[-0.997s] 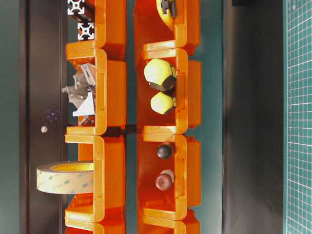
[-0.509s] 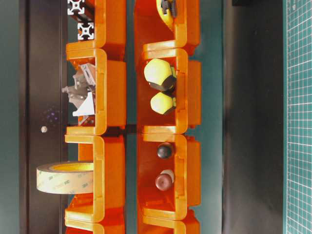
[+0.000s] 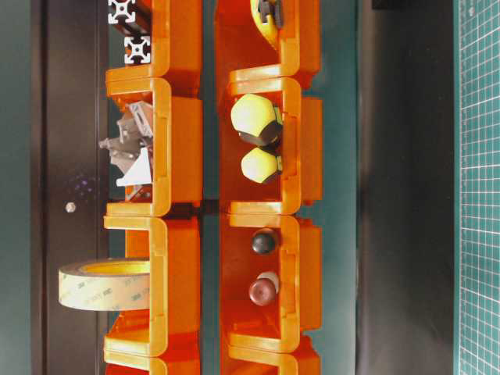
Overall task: Pick scraper from container rack with left arm.
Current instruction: 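Move the left gripper to the brown scraper handle at the rack's left end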
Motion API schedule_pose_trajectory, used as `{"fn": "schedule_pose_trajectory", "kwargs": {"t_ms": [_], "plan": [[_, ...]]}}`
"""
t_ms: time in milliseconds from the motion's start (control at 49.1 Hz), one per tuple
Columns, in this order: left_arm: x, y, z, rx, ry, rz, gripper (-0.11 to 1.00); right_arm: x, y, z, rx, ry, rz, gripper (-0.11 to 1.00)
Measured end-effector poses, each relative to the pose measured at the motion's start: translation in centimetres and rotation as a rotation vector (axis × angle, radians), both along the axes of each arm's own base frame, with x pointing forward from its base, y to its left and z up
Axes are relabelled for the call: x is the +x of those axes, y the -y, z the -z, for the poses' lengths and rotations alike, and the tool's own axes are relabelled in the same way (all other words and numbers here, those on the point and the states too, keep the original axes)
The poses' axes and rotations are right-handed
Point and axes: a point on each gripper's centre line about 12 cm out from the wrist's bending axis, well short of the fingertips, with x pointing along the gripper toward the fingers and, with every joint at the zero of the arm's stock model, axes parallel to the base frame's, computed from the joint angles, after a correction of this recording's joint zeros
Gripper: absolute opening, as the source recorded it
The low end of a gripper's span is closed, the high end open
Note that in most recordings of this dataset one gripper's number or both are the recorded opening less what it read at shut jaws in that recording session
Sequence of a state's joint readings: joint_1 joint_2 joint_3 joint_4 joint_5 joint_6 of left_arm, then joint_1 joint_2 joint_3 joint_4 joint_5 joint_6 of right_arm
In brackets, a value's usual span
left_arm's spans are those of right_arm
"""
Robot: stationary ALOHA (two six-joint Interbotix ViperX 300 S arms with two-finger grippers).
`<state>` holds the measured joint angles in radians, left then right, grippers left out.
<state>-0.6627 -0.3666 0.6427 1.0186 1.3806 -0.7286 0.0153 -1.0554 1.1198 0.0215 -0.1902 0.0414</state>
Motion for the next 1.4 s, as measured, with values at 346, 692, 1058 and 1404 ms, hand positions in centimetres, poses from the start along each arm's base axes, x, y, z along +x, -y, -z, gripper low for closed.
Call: {"fn": "schedule_pose_trajectory", "kwargs": {"t_ms": [346,692,1058,1404], "plan": [[-0.1,-0.4,0.5,-0.018,0.007,0.015,0.08,-0.3,0.2,-0.3,0.000,0.020,0.009,0.01],[0.8,-3.3,1.9,-0.082,0.037,-0.055,0.91,-0.5,0.2,-0.2,0.000,0.012,0.009,0.01],[0.7,-4.6,5.0,-0.116,-0.006,-0.018,0.91,-0.7,0.2,-0.2,0.002,0.006,0.009,0.01],[0.1,-5.9,5.5,-0.076,-0.055,-0.039,0.91,-0.8,0.2,-0.2,0.002,0.005,0.010,0.01]]}}
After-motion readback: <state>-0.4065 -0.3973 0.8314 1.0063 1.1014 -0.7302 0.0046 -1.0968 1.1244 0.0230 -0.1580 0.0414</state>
